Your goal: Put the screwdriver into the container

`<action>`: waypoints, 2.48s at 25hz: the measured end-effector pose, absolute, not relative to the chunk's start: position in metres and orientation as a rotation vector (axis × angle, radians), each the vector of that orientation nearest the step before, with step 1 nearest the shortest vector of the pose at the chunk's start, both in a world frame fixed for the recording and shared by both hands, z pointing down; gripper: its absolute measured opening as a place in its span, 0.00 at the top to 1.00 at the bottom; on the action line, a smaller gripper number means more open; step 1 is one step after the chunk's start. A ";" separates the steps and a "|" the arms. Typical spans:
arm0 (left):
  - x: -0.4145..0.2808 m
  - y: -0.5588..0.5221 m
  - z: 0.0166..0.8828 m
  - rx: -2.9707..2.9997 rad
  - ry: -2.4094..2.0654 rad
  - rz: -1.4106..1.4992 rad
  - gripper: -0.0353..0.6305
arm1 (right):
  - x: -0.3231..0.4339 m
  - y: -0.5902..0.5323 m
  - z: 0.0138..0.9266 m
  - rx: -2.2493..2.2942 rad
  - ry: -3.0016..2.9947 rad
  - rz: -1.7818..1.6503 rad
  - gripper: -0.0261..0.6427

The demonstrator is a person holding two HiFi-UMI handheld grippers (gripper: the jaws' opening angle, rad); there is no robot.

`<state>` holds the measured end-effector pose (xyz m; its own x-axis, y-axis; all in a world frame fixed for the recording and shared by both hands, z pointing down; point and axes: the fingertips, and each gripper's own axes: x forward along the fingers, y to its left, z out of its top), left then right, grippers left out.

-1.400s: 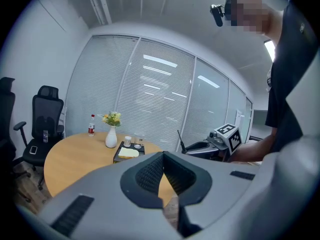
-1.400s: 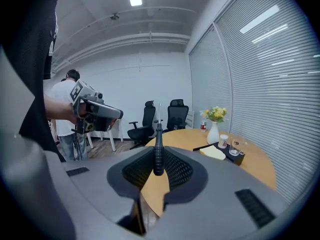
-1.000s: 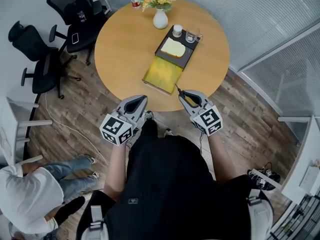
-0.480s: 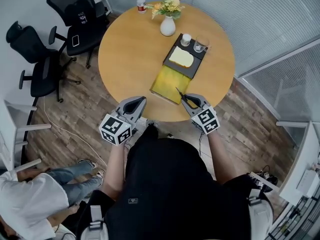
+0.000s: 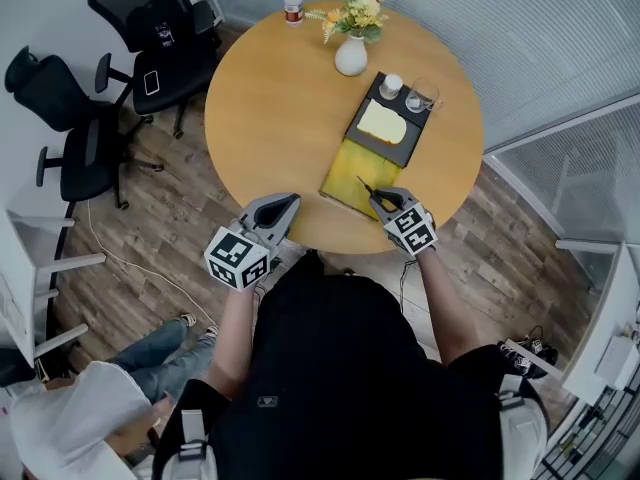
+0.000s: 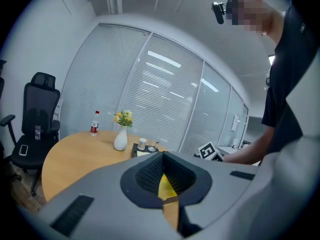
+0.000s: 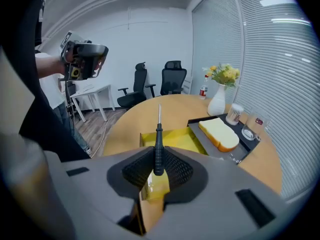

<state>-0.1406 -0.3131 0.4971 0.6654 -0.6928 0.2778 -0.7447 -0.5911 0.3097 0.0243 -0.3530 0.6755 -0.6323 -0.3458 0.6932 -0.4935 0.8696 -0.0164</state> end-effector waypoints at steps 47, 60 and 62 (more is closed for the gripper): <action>-0.178 -0.393 0.518 2.509 -0.956 0.216 0.94 | -0.003 -0.417 0.810 0.548 -1.822 0.452 0.87; -0.169 -0.390 0.513 2.541 -0.914 0.239 0.94 | -0.003 -0.426 0.788 0.691 -1.924 0.481 0.74; -0.166 -0.388 0.511 2.550 -0.909 0.241 0.94 | -0.002 -0.426 0.779 0.713 -1.953 0.482 0.74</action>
<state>-0.1663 -0.3885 0.5107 0.7713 -0.5632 0.2964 -0.6361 -0.6977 0.3296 -0.0025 -0.4257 0.7792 -0.3626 -0.2776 0.8896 -0.6599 0.7506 -0.0348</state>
